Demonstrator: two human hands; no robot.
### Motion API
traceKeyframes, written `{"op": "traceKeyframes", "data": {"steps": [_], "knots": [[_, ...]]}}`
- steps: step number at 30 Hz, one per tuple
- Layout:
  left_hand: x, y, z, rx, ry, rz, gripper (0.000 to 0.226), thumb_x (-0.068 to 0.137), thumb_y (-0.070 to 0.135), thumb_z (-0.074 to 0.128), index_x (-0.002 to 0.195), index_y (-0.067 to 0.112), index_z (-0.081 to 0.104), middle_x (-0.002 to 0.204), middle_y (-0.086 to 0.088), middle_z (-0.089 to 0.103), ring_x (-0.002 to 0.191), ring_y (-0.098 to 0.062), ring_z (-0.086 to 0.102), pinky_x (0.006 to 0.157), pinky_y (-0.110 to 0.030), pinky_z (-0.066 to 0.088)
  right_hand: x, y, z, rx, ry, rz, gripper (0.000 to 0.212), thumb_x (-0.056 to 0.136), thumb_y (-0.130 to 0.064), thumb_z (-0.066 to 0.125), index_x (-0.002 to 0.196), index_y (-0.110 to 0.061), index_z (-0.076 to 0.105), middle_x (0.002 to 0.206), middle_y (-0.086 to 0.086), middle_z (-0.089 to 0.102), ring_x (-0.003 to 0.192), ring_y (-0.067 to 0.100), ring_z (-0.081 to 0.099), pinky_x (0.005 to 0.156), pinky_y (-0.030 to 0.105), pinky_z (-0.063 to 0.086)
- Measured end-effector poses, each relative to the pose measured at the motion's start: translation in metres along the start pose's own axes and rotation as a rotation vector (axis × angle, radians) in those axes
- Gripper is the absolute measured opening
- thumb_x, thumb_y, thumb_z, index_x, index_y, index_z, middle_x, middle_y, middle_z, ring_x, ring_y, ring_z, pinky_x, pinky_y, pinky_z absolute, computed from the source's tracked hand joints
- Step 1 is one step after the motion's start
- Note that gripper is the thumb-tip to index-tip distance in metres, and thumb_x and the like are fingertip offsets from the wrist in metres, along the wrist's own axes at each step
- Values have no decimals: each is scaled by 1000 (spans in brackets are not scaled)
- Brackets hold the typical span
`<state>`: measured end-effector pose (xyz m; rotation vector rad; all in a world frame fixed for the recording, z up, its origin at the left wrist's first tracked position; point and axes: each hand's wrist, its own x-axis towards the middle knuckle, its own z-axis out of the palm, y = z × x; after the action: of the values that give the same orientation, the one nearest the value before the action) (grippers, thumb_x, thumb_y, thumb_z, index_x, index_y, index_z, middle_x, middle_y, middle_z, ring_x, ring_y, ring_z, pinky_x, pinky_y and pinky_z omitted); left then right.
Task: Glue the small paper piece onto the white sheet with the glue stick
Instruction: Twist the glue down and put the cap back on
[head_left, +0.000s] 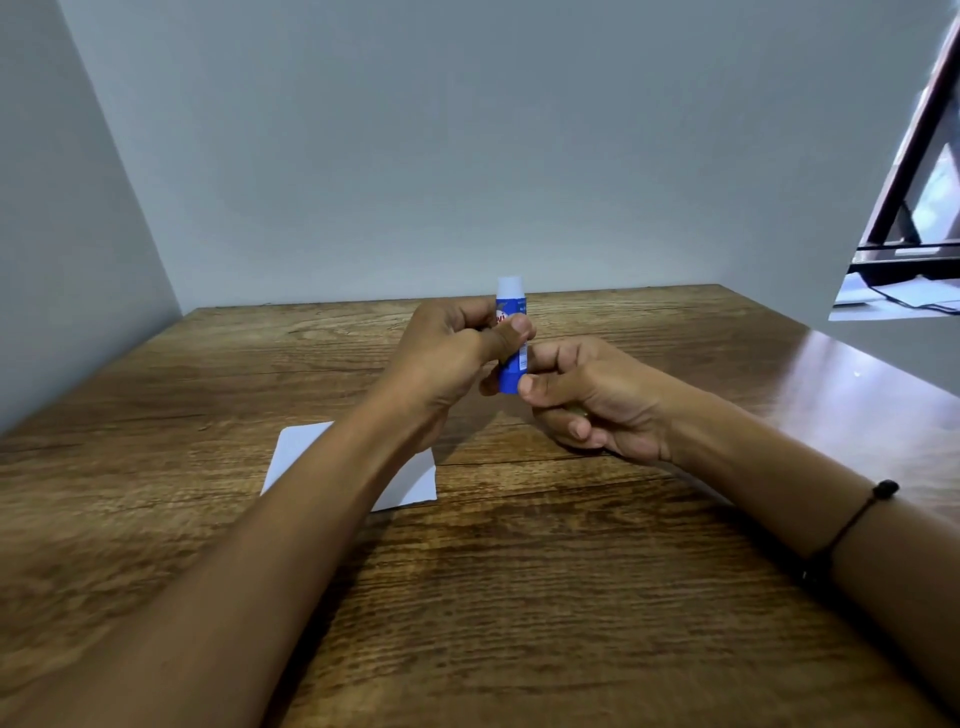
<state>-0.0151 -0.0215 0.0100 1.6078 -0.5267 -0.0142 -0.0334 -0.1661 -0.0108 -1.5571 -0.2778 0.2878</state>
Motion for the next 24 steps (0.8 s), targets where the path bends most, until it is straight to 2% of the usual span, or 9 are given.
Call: {"op": "traceKeyframes", "data": {"steps": [4, 8, 11, 14, 18, 21, 24], "knots": [[0, 0, -1, -21, 7, -13, 12, 84, 14, 59, 75, 12, 67, 77, -7, 64, 59, -5, 57, 45, -12, 41, 0, -2, 0, 3, -40, 14, 17, 89, -5, 52, 103, 1, 58, 34, -6, 46, 23, 2, 36, 26, 9, 26], [0, 0, 0, -43, -2, -21, 13, 84, 13, 59, 80, 3, 65, 80, -17, 53, 46, -4, 50, 40, -12, 37, -1, -1, -1, 32, -54, 10, 19, 91, -2, 44, 102, -4, 60, 32, -2, 41, 22, 3, 31, 27, 10, 23], [0, 1, 0, -40, 3, -6, 12, 84, 13, 59, 79, 4, 65, 85, -17, 54, 49, 0, 53, 43, -10, 41, 0, 0, -1, 21, -26, -1, 20, 91, -1, 45, 103, -2, 61, 31, -4, 41, 22, 2, 31, 27, 9, 22], [0, 0, 0, -8, -3, 6, 12, 83, 15, 60, 77, 8, 67, 84, -17, 59, 61, -7, 55, 46, -13, 41, 0, 0, 0, 8, -23, 1, 17, 87, -2, 52, 102, 1, 58, 35, -6, 49, 22, 2, 37, 25, 10, 26], [0, 0, -1, -41, -1, -4, 12, 83, 15, 60, 74, 12, 67, 85, -14, 60, 52, 2, 56, 44, -9, 42, 0, -1, -2, 37, -74, 20, 29, 78, -11, 60, 105, 0, 58, 35, -5, 48, 23, 2, 38, 26, 10, 28], [0, 0, 0, -74, -6, -3, 10, 84, 11, 58, 78, 5, 65, 82, -15, 56, 46, 4, 55, 42, -9, 42, -1, -1, -4, 74, -88, 14, 20, 86, -6, 51, 105, -4, 58, 33, -4, 46, 24, 2, 37, 28, 10, 25], [-1, 0, 0, -78, -19, -1, 10, 84, 11, 59, 79, 6, 66, 80, -12, 58, 49, 4, 57, 44, -9, 44, -1, 1, -5, 60, -57, 12, 17, 90, -1, 46, 102, -4, 58, 32, -6, 46, 23, 1, 36, 28, 9, 24]]}}
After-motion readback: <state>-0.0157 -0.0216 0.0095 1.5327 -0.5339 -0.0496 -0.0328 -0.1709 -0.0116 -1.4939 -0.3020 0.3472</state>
